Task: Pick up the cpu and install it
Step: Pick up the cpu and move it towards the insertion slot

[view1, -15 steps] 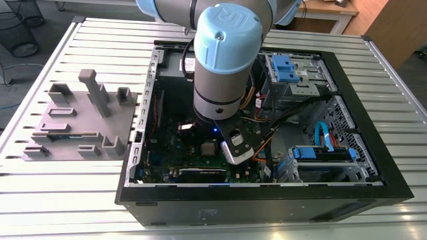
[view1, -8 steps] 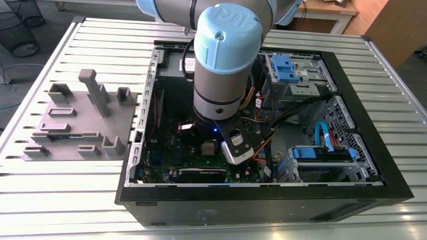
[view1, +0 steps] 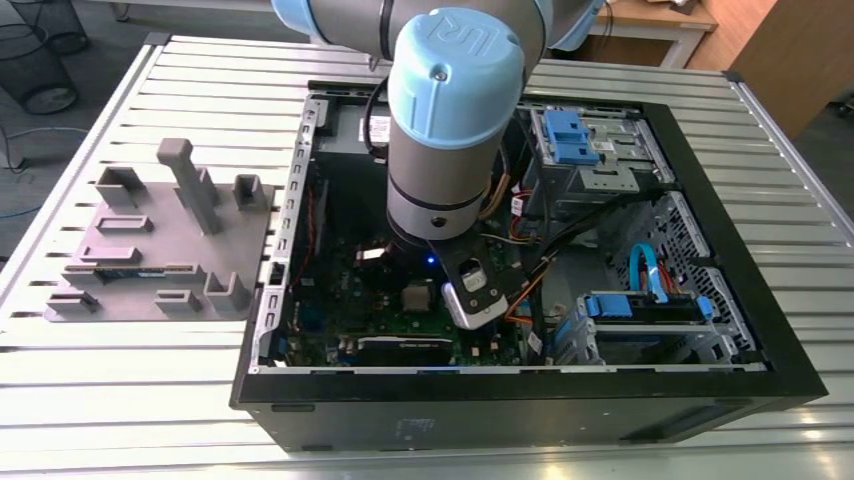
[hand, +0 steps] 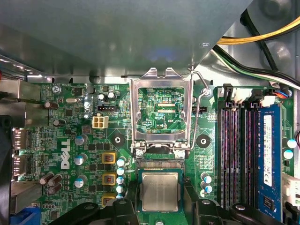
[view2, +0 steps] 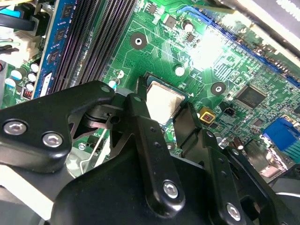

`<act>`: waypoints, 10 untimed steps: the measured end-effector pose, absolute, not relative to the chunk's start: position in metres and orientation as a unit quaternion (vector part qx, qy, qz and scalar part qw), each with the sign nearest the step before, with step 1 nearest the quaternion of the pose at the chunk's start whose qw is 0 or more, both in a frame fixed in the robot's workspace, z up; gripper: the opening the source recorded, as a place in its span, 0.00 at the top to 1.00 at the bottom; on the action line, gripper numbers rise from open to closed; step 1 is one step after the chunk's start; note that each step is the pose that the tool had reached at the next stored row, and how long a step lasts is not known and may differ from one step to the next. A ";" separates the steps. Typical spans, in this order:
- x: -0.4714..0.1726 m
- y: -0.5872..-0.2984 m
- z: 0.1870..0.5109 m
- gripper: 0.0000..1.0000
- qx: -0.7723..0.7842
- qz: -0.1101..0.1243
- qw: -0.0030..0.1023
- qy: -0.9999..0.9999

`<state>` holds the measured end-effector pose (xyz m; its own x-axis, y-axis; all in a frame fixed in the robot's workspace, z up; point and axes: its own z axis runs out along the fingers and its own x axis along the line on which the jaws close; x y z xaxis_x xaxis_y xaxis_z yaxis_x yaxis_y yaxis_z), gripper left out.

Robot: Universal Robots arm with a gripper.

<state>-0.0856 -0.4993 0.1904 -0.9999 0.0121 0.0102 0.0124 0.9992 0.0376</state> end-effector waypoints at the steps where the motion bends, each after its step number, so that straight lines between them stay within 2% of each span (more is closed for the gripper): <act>1: -0.086 -0.499 0.191 0.53 -0.006 -0.019 0.005 -1.000; 10: -0.086 -0.499 0.193 0.53 -0.006 -0.019 0.005 -1.000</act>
